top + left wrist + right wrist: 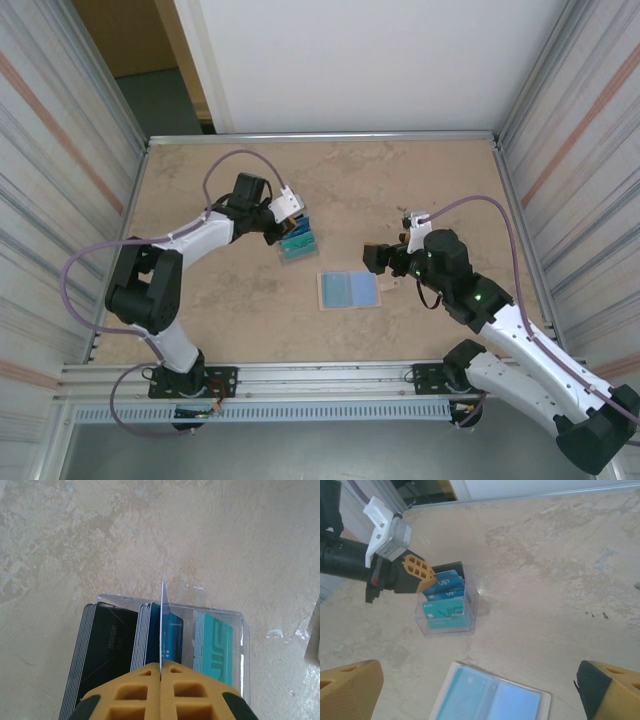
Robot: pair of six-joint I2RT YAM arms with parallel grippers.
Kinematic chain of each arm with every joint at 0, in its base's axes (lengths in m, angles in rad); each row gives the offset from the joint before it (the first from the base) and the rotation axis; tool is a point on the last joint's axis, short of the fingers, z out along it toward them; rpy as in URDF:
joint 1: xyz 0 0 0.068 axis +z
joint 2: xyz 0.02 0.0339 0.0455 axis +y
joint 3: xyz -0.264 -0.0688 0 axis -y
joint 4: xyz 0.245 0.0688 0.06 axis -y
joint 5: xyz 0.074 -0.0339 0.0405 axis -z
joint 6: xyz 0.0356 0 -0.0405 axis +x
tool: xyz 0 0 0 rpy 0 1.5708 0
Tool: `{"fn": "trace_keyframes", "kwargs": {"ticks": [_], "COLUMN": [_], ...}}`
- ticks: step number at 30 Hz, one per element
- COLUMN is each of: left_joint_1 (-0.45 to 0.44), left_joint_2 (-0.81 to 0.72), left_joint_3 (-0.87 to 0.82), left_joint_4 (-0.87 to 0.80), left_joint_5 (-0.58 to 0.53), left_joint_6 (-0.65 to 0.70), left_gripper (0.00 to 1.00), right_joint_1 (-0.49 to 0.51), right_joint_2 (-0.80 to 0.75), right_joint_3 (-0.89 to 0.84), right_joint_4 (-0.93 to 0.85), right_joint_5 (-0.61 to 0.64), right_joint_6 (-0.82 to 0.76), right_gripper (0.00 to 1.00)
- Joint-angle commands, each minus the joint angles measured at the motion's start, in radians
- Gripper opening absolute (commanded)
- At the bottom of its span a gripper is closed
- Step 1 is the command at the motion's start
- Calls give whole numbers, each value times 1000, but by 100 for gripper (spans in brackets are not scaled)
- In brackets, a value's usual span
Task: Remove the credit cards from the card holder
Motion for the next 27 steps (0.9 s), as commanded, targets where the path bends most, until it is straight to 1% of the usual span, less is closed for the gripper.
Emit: {"fn": "trace_keyframes", "kwargs": {"ticks": [1,7,8,10,11,12,14,16,18,20,23,25,26,27], "left_joint_1": [14,15,15,15,14,15,15,14,15,15,14,14,15,14], "left_joint_2": [18,5,3,1,-1,-5,-15,-29,-50,-78,-141,-190,-218,-241], "left_joint_3": [24,21,22,22,22,24,22,21,16,8,-20,-51,-70,-85], "left_joint_4": [-25,-29,-28,-34,-36,-39,-41,-39,-37,-34,-11,19,35,48], "left_joint_5": [-6,-37,-40,-40,-35,-32,-24,-18,-15,-9,6,10,11,10], "left_joint_6": [27,8,5,1,-1,-3,-8,-13,-20,-31,-60,-91,-108,-128], "left_gripper": [0,5,8,16,21,23,24,28,28,29,33,40,41,45], "right_joint_1": [-7,-6,-8,-6,-6,-6,-5,-3,2,16,47,73,87,99], "right_joint_2": [-21,-22,-21,-17,-14,-9,3,19,42,63,104,140,159,175], "right_joint_3": [-11,-7,-8,-8,-6,-5,0,7,17,25,44,60,67,75], "right_joint_4": [-4,-11,-12,-13,-15,-17,-21,-29,-38,-43,-59,-72,-78,-83], "right_joint_5": [14,10,10,8,5,2,2,6,18,40,97,139,159,177], "right_joint_6": [29,32,34,38,39,39,39,40,41,42,46,46,48,51], "right_gripper": [99,99,99,99,99,99,99,99,99,99,99,99,99,99]}}
